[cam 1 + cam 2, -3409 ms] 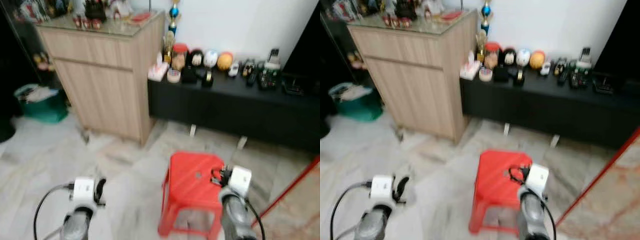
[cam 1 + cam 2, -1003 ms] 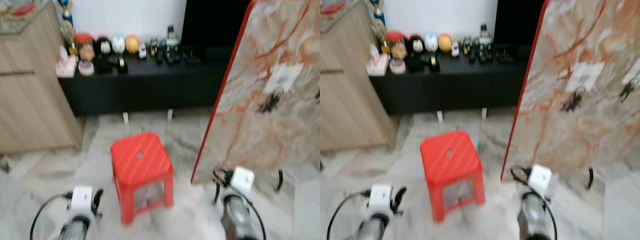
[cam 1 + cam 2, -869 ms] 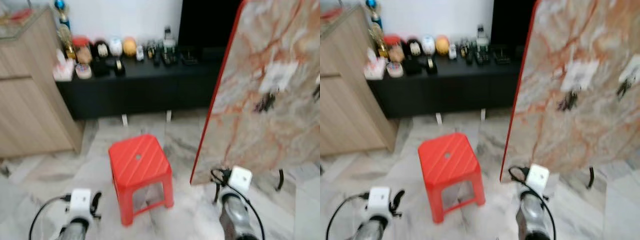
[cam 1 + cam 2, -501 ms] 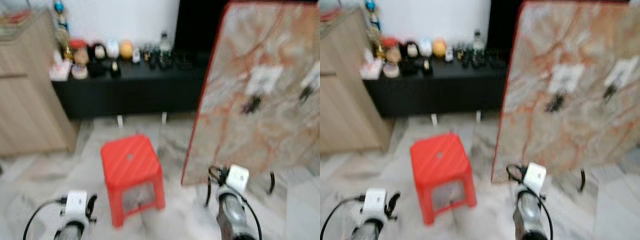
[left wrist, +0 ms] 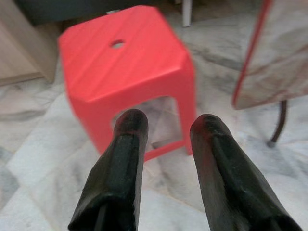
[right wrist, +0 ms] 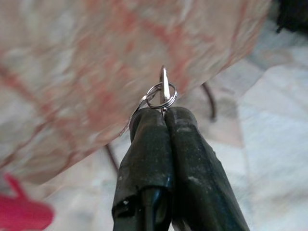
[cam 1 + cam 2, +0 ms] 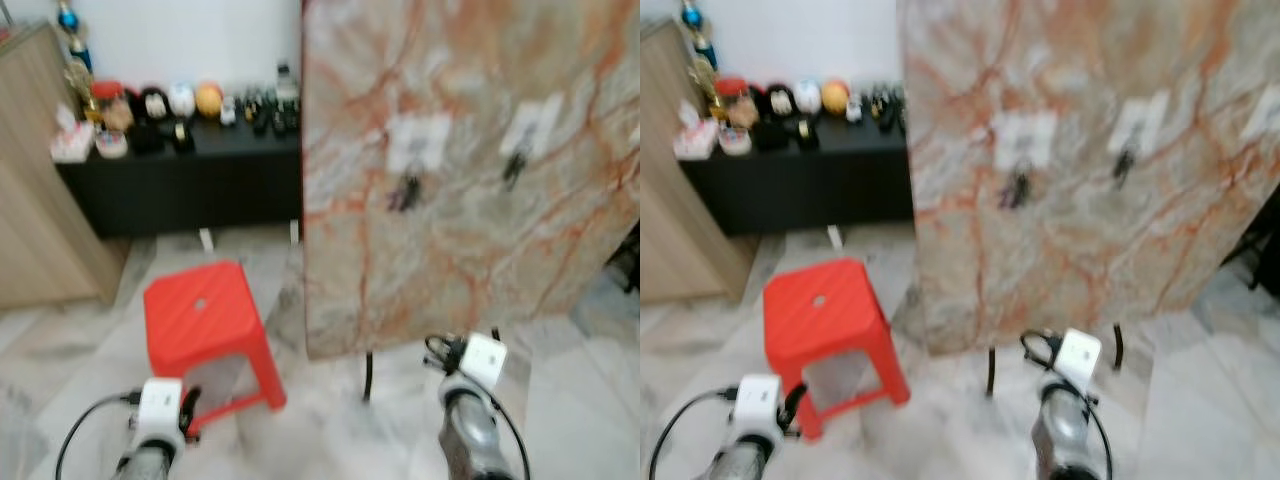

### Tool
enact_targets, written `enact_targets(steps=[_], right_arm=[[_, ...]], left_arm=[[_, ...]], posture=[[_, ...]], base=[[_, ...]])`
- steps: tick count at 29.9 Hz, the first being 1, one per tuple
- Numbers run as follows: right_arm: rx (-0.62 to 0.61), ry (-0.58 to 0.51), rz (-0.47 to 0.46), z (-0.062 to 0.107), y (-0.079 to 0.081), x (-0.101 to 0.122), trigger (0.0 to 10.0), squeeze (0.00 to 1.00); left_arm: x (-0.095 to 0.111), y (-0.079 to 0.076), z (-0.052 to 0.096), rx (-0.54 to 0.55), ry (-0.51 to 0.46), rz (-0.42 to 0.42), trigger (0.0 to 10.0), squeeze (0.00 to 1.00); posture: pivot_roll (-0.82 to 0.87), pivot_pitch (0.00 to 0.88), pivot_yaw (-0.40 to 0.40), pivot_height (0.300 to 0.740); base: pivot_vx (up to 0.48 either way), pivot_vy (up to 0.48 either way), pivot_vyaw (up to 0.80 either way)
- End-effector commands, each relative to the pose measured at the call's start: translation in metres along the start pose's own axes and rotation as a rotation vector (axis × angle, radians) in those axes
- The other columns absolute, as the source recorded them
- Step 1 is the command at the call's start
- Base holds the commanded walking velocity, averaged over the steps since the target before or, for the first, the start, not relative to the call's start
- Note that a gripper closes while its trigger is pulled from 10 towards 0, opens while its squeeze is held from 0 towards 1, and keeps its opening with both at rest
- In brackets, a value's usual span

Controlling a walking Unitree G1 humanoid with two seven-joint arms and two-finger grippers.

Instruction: Hang keys on a hook

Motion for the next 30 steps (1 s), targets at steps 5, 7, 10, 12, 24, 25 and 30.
enact_targets(steps=[5, 7, 10, 12, 24, 25, 30], right_arm=[[0.004, -0.024, -0.013, -0.001, 0.005, 0.008, 10.0, 0.0], [0.004, -0.025, -0.013, -0.002, 0.005, 0.008, 10.0, 0.0], [0.003, -0.026, -0.014, -0.002, 0.004, 0.009, 10.0, 0.0], [0.002, -0.026, -0.014, -0.002, 0.004, 0.009, 10.0, 0.0], [-0.005, -0.037, -0.019, -0.003, 0.002, 0.012, 10.0, 0.0], [-0.006, -0.041, -0.021, -0.003, 0.002, 0.013, 10.0, 0.0], [-0.01, -0.051, -0.026, -0.004, 0.0, 0.015, 10.0, 0.0]], left_arm=[[-0.004, 0.004, 0.001, 0.002, 0.022, -0.014, 10.0, 0.0], [-0.004, 0.003, 0.001, 0.002, 0.023, -0.014, 10.0, 0.0], [-0.005, 0.003, 0.001, 0.002, 0.027, -0.016, 10.0, 0.0], [-0.008, 0.004, 0.002, 0.009, 0.045, -0.02, 10.0, 0.0], [-0.054, 0.026, 0.025, 0.099, 0.25, -0.036, 10.0, 0.0], [-0.055, 0.027, 0.026, 0.104, 0.253, -0.033, 10.0, 0.0], [-0.058, 0.028, 0.028, 0.113, 0.262, -0.039, 10.0, 0.0]], posture=[[0.08, 0.0, -0.038, 0.74], [0.07, 0.0, -0.038, 0.74], [0.07, 0.0, -0.039, 0.74], [0.07, 0.0, -0.039, 0.74], [0.07, 0.0, -0.038, 0.74], [0.07, 0.0, -0.039, 0.74], [0.07, 0.0, -0.039, 0.74]], base=[[0.0, -0.445, 0.0], [0.0, -0.444, 0.0], [0.0, -0.444, 0.0], [0.0, 0.0, 0.0], [0.0, 0.0, 0.0], [0.0, 0.0, 0.0], [0.0, 0.0, 0.0]])
Point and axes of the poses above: a point about 5 cm out from each wrist's last joint towards the gripper, its own z axis pointing back from the gripper into the wrist, its own x axis along the axis of the wrist's last joint, y = z × x, the point moved 4 cm from there along -z, pointing out of the wrist towards the gripper, and after that the axes turned 12 degrees about z, right-handed, at the moved point
